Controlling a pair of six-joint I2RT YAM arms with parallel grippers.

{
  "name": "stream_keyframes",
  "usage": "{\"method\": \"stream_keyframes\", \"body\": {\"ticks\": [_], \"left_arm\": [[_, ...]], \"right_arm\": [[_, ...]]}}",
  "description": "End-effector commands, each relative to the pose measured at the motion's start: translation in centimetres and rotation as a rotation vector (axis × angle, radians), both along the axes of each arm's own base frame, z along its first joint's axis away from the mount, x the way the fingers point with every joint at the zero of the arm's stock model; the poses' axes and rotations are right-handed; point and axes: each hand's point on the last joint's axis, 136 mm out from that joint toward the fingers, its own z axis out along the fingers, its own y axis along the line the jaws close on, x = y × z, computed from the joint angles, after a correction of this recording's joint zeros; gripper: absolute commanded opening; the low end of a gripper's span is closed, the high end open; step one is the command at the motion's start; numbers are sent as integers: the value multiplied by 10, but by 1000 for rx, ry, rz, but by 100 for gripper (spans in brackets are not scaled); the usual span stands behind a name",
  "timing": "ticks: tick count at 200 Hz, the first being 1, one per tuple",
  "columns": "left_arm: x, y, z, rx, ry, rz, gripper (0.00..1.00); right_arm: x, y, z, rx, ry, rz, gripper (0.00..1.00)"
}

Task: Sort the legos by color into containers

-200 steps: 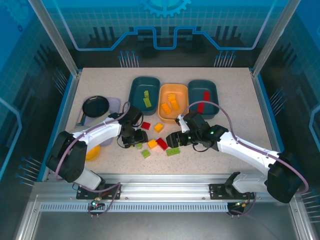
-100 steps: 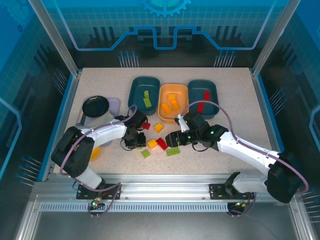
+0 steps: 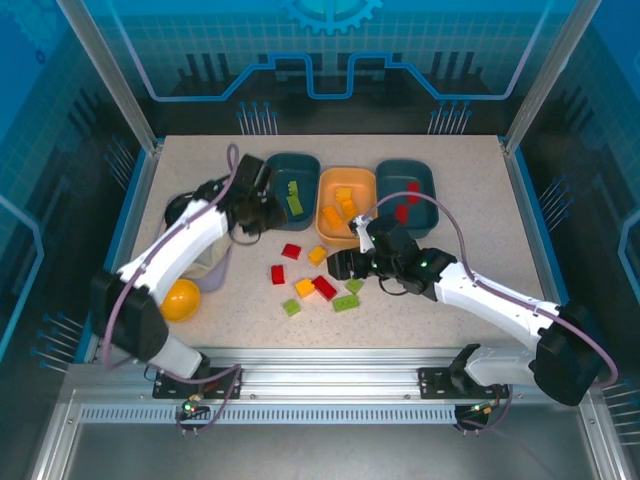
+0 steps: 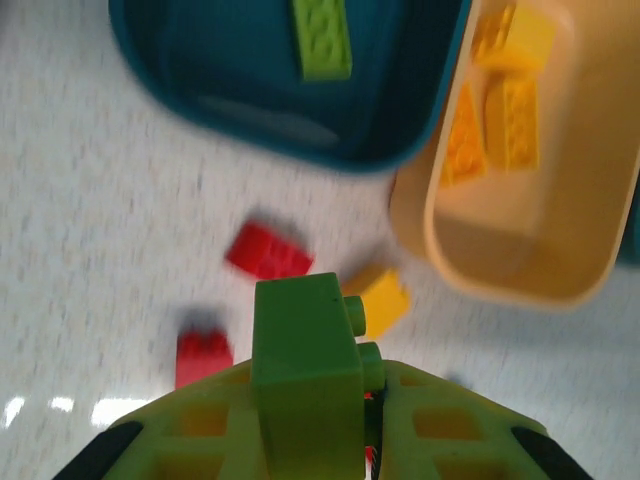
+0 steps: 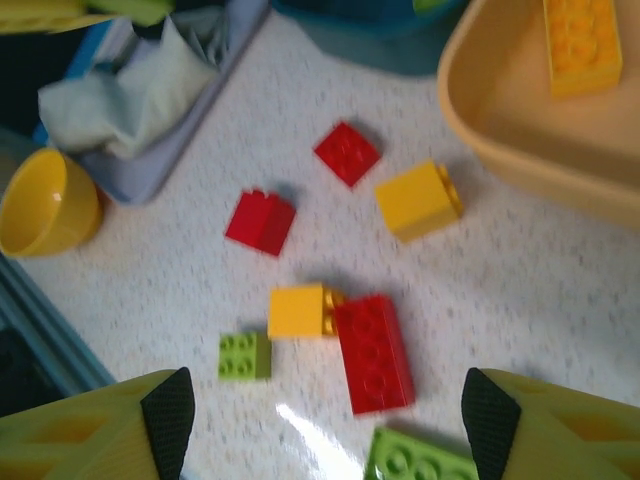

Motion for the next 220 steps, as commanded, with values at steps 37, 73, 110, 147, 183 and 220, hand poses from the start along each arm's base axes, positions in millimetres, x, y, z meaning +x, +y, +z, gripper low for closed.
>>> {"method": "stream_keyframes", "body": {"ticks": [37, 73, 110, 147, 183, 220], "left_arm": [[103, 19, -52, 126, 111, 34, 17], [129, 29, -90, 156, 191, 71, 17], [133, 25, -110, 135, 241, 72, 31], [132, 20, -83, 97, 195, 67, 49], [111, 13, -13, 10, 60, 70, 64], [36, 8, 41, -188, -49, 68, 70]], "right_arm": [[69, 33, 41, 20, -128, -101, 75], [78, 36, 28, -58, -76, -87, 75], [66, 27, 3, -192, -16, -28, 74], [33, 22, -23, -363, 25, 167, 72], [-13, 21, -61, -533, 65, 407, 72], [-25, 26, -94, -655, 116, 495, 73]]}}
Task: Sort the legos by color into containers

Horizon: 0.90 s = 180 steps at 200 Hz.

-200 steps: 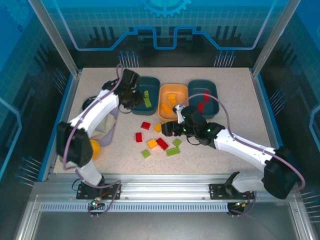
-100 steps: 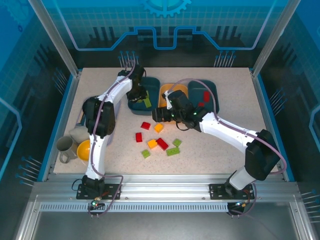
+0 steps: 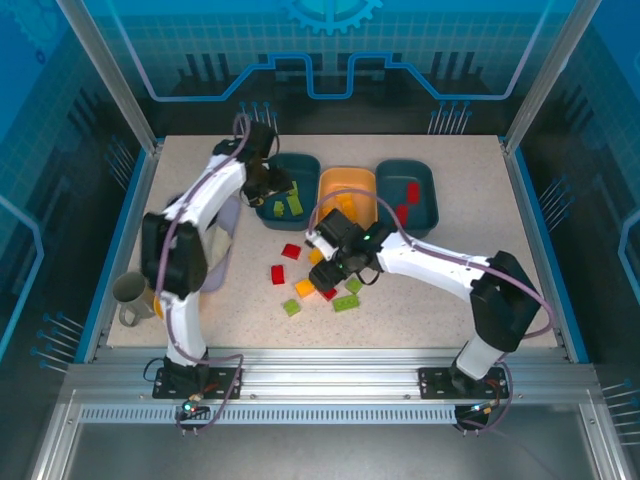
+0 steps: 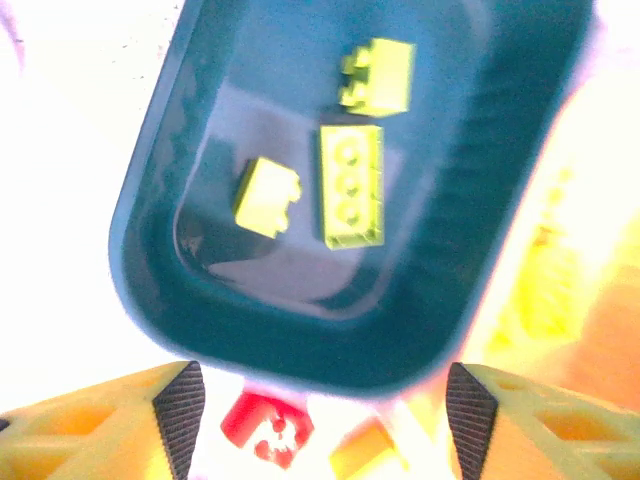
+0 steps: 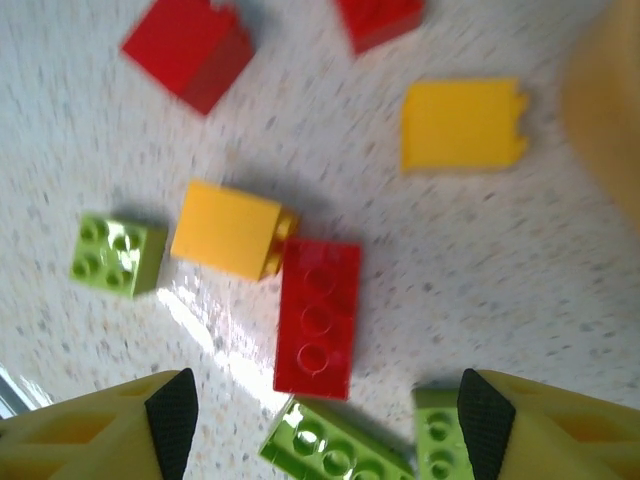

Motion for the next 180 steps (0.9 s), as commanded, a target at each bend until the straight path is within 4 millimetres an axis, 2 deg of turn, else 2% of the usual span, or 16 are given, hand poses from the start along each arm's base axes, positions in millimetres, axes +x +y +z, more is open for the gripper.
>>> {"method": "stream_keyframes", "body": {"ticks": [1, 30, 44, 61, 76, 92, 108, 132, 149, 164, 180], "left_arm": [[-45, -12, 51, -173, -111, -7, 70], [-120, -3, 41, -273, -99, 37, 71], [-153, 4, 28, -294, -77, 69, 71], [-183, 11, 18, -324, -69, 106, 72], [-202, 15, 13, -346, -69, 125, 71], [-216, 16, 11, -362, -76, 128, 72], [-225, 17, 9, -367, -70, 120, 71], [-230, 15, 11, -383, -86, 107, 71], [-229, 10, 13, -396, -93, 91, 71], [-224, 3, 19, -407, -115, 64, 71], [-216, -9, 30, -427, -149, 20, 71]], "right_arm": [[-13, -5, -23, -118, 52, 91, 73], [-7, 5, -43, -158, 79, 81, 73], [-2, 7, -50, -176, 88, 64, 73], [0, 8, -60, -209, 104, 52, 69], [0, 9, -67, -217, 115, 48, 62], [-1, 10, -72, -221, 127, 44, 54], [-1, 8, -76, -232, 133, 33, 52], [-3, 6, -81, -240, 140, 21, 45], [-2, 4, -79, -240, 132, -1, 34], [5, 3, -60, -217, 81, -35, 29], [19, -7, -20, -182, -10, -99, 28]]}}
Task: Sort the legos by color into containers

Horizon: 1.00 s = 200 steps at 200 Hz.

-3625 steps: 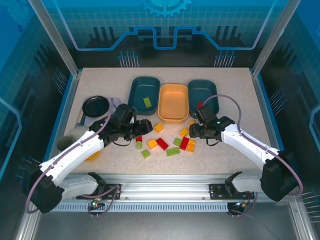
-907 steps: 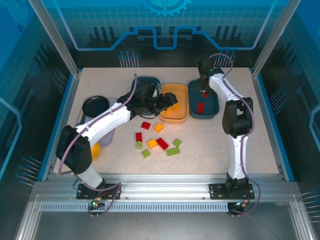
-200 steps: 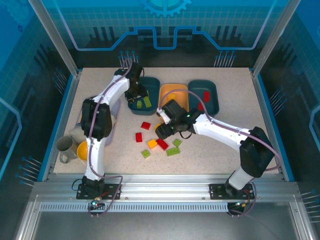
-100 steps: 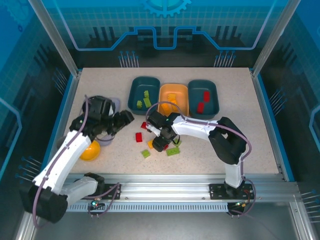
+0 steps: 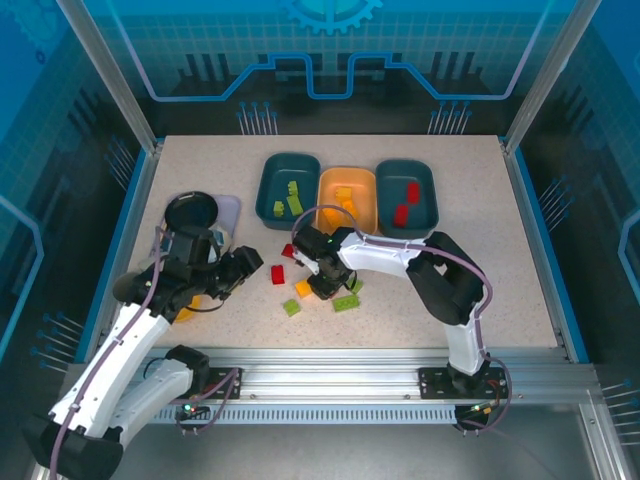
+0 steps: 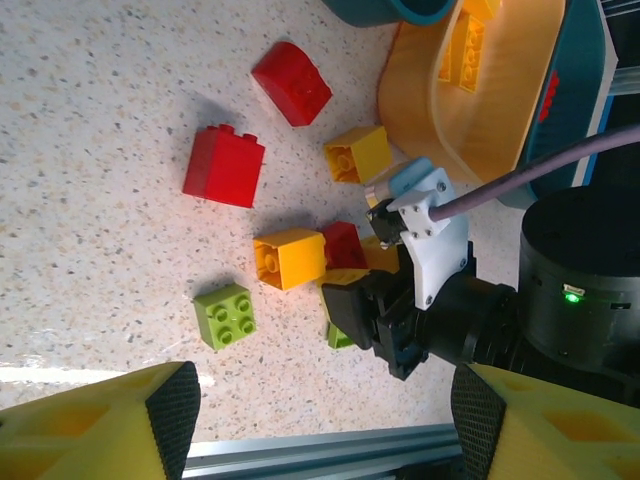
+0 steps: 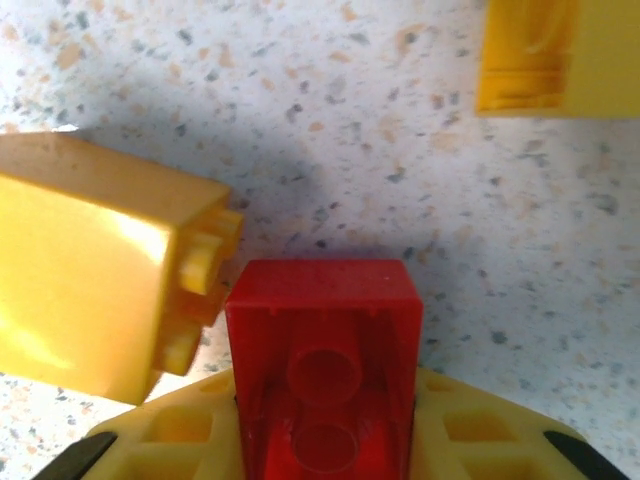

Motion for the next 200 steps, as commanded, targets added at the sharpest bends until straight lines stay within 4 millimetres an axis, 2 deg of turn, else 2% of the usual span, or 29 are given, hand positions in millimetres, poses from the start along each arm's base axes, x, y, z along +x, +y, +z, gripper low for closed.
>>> {"method": "stream_keyframes", "body": {"ticks": [1, 23, 43, 70, 89, 124, 161, 185, 200], "left_arm": [[10, -21, 16, -49, -56, -62, 71], [25, -47, 32, -52, -106, -132, 71], [42, -77, 37, -41, -123, -194, 71], [66, -109, 41, -38, -130, -245, 71], [81, -124, 40, -12, -117, -267, 71], [94, -136, 23, 63, -62, -291, 70], [93, -136, 5, 104, -14, -296, 70], [87, -132, -7, 140, 24, -295, 70], [84, -128, -13, 156, 41, -293, 70]], "right_arm": [[14, -9, 56, 41, -128, -74, 28], [41, -48, 106, 63, -237, -227, 27], [71, -104, 126, 66, -287, -409, 27], [115, -186, 125, 17, -294, -686, 27], [144, -221, 109, 14, -236, -833, 27], [179, -249, 70, -88, -142, -948, 27], [188, -257, 37, -142, -73, -1001, 31], [190, -253, 32, -129, -59, -1004, 42], [193, -248, 45, -96, -87, -993, 53]]}}
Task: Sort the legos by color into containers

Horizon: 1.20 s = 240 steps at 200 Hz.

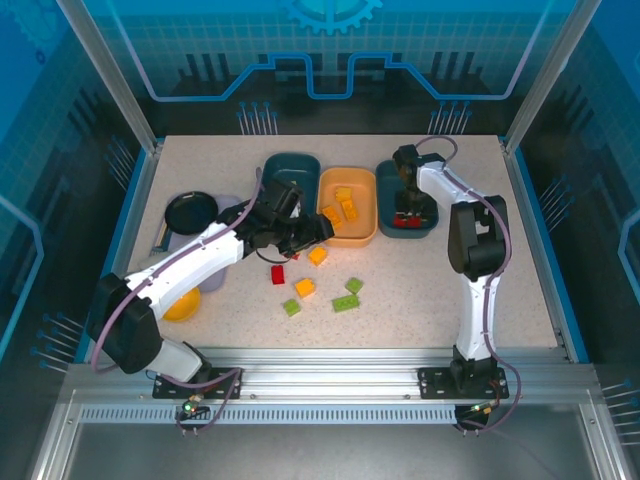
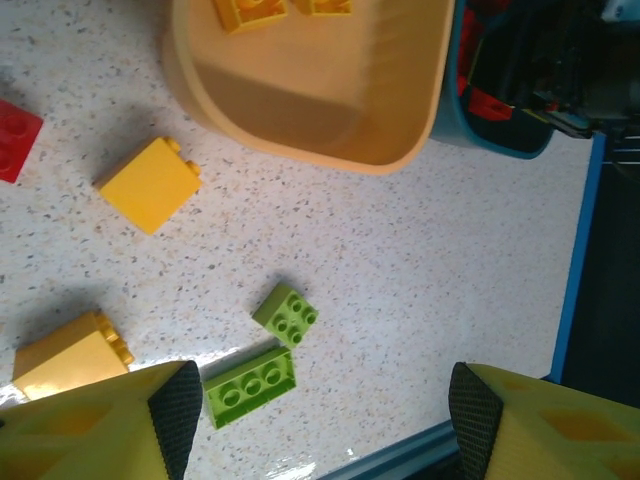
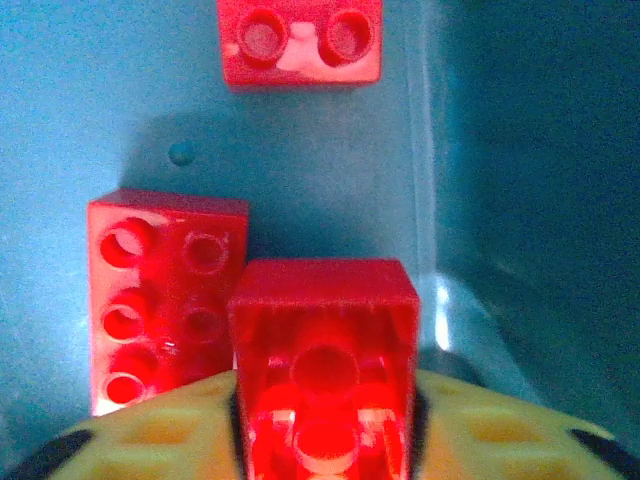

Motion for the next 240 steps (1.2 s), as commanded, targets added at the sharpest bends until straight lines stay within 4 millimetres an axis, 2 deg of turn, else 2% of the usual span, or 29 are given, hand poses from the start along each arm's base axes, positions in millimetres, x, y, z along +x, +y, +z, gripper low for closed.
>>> {"method": "stream_keyframes", "body": {"ticks": [1, 17, 43, 58, 77, 86, 94, 121, 126, 132, 156, 195, 225, 240], "left_arm": [[-7, 6, -10, 62, 20, -9, 70], [-10, 10, -16, 89, 30, -12, 70], [-10, 18, -32, 183, 44, -53, 70], [-8, 21, -45, 247, 58, -99, 70], [0, 20, -60, 323, 39, -185, 70], [5, 20, -67, 368, 19, -241, 70], [9, 19, -72, 404, 2, -292, 70], [20, 20, -97, 518, -23, -429, 70], [23, 21, -101, 536, -29, -439, 70], [26, 21, -105, 549, -30, -452, 70], [39, 19, -119, 605, -35, -463, 71], [45, 8, -136, 634, -35, -493, 66], [44, 3, -149, 642, -13, -500, 55], [42, 3, -156, 649, -3, -501, 42]], "right_arm": [[6, 1, 22, 23, -43, -15, 53], [12, 14, 49, 46, -118, 35, 61], [7, 45, 102, 109, -252, 131, 63], [-8, 76, 131, 185, -362, 232, 64], [-47, 117, 152, 298, -485, 382, 71], [-69, 131, 153, 354, -517, 432, 72], [-90, 139, 146, 405, -518, 455, 72], [-151, 152, 124, 571, -496, 454, 72], [-159, 156, 130, 613, -512, 452, 72], [-173, 155, 118, 639, -490, 440, 73], [-205, 150, 111, 723, -482, 397, 74], [-228, 124, 107, 699, -479, 334, 76], [-230, 120, 108, 691, -475, 330, 77], [-227, 122, 109, 693, -474, 335, 76]]}}
